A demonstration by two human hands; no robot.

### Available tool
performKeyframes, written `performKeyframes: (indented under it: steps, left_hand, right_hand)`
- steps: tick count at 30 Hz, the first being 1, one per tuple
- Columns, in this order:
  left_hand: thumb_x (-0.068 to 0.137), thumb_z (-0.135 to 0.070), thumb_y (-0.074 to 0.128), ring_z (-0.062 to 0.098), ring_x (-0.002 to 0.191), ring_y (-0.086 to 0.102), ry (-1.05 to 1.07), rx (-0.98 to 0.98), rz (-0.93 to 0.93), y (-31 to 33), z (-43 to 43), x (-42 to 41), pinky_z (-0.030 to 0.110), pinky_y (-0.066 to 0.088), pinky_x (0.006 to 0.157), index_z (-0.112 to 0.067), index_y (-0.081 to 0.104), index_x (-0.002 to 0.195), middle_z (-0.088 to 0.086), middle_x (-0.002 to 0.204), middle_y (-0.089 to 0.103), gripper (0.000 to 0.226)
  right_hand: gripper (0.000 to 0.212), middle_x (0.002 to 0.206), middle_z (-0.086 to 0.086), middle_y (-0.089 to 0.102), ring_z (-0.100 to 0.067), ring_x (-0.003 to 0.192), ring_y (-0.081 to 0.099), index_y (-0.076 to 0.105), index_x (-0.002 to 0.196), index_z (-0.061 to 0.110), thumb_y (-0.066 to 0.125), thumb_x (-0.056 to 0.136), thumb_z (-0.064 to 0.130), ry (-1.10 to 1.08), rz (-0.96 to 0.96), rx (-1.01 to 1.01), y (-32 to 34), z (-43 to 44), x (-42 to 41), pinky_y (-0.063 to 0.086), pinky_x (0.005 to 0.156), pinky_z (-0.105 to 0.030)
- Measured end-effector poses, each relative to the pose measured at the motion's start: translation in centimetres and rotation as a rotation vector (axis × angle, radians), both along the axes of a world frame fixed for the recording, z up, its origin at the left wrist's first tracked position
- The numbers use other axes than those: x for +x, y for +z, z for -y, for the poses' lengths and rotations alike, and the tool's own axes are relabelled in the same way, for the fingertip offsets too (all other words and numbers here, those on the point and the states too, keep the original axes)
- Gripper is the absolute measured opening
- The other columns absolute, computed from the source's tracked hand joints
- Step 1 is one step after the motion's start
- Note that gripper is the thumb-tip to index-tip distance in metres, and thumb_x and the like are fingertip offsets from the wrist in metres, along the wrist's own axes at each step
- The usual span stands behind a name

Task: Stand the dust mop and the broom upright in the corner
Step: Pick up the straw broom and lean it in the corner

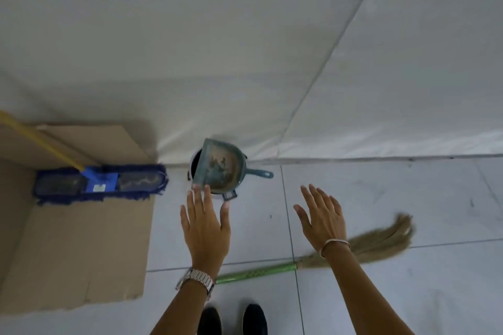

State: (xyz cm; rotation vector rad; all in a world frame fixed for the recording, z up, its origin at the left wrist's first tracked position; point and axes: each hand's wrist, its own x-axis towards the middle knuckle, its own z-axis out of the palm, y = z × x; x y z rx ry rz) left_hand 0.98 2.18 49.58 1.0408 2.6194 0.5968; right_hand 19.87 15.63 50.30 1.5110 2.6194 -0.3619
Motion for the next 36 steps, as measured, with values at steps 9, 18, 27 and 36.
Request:
performKeyframes:
  steps: [9, 18, 27, 36]
  left_hand:
    - [0.087, -0.061, 0.033, 0.037, 0.138, 0.027, 0.574, -0.302, 0.510, -31.3, 6.5, 4.9, 0.056, 0.032, 0.105, -0.013, 0.023, 0.144, 0.019, 0.153, 0.023, 0.075]
    - [0.089, -0.051, 0.048, 0.034, 0.133, 0.034, 1.393, -0.138, 1.291, -49.9, 11.3, 3.2, 0.056, 0.028, 0.108, -0.022, 0.029, 0.141, 0.010, 0.150, 0.028, 0.063]
    - [0.086, -0.023, 0.061, 0.017, 0.091, 0.051, 1.574, 0.149, 1.441, -49.8, 11.6, 1.4, 0.033, 0.045, 0.080, -0.017, 0.052, 0.095, 0.008, 0.113, 0.045, 0.014]
    - [0.095, -0.018, 0.048, 0.021, 0.094, 0.058, 1.327, 0.580, 1.408, -44.4, 6.2, -0.8, 0.057, 0.046, 0.094, -0.013, 0.046, 0.122, 0.004, 0.092, 0.055, 0.028]
  right_hand:
    - [0.061, 0.131, -0.010, 0.056, -0.029, 0.118, 0.054, 0.042, 0.129, 0.015, 0.018, 0.089, 0.054, 0.279, 0.240, -0.331, -33.6, 5.7, 4.0, 0.046, 0.095, -0.046]
    - [0.050, 0.139, -0.007, 0.046, -0.027, 0.129, 0.039, 0.031, 0.134, 0.021, 0.035, 0.091, 0.047, 0.414, 0.354, -0.569, -51.5, 9.9, 5.0, 0.028, 0.108, -0.043]
    - [0.047, 0.124, -0.013, 0.045, -0.031, 0.112, 0.048, 0.044, 0.127, 0.021, 0.042, 0.088, 0.048, 0.371, 0.471, -0.711, -51.0, 9.4, 3.0, 0.044, 0.093, -0.043]
    - [0.033, 0.112, -0.014, 0.059, -0.034, 0.099, 0.057, 0.045, 0.117, 0.019, 0.048, 0.089, 0.037, 0.173, 0.205, -0.683, -46.1, 5.6, -0.7, 0.045, 0.082, -0.040]
